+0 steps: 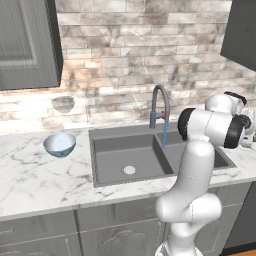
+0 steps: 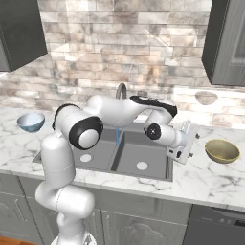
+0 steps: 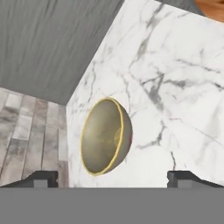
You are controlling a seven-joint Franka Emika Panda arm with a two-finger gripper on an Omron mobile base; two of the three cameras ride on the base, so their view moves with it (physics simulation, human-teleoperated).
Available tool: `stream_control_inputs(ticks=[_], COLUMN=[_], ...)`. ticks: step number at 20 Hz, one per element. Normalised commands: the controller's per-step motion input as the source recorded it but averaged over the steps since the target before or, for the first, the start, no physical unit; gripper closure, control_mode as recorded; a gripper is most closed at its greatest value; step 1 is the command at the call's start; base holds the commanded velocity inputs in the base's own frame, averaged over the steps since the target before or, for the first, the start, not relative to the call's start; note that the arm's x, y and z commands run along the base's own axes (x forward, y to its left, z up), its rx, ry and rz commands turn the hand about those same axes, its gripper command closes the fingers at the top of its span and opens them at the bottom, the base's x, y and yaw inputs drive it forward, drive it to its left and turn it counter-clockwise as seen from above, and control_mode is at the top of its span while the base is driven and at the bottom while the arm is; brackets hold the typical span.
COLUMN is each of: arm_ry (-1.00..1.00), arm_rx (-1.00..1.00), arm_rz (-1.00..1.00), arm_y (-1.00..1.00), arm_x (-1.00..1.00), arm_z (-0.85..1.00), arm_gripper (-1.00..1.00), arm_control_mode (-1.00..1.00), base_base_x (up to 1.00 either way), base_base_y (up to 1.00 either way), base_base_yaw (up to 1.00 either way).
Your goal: Rinse each bowl for a few seconds and place them down in the sink or on the counter.
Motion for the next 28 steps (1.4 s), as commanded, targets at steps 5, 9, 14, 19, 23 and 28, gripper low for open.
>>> stream_control_inputs(ticks=[5, 9, 14, 19, 23, 28], arm_ry=[0.02, 0.01, 0.01, 0.02, 0.02, 0.01], arm_rx=[0.05, 0.04, 0.04, 0.04, 0.04, 0.04], arm_rz=[0.01, 0.05, 0.06, 0.06, 0.07, 0.07], arm_y=[-0.27, -0.21, -0.22, -0.20, -0.20, -0.19], arm_x=[0.07, 0.15, 0.12, 0.13, 0.12, 0.19], arm_z=[-0.03, -0.02, -0.03, -0.03, -0.03, 0.00], arm_gripper=[-1.00, -1.00, -1.00, -1.00, -1.00, -1.00], arm_control_mode=[-1.00, -1.00, -1.00, -1.00, -1.00, -1.00], base_base_x=[0.00, 0.00, 0.00, 0.00, 0.00, 0.00], base_base_y=[0.00, 0.00, 0.00, 0.00, 0.00, 0.00], base_base_yaw=[0.00, 0.00, 0.00, 0.00, 0.00, 0.00])
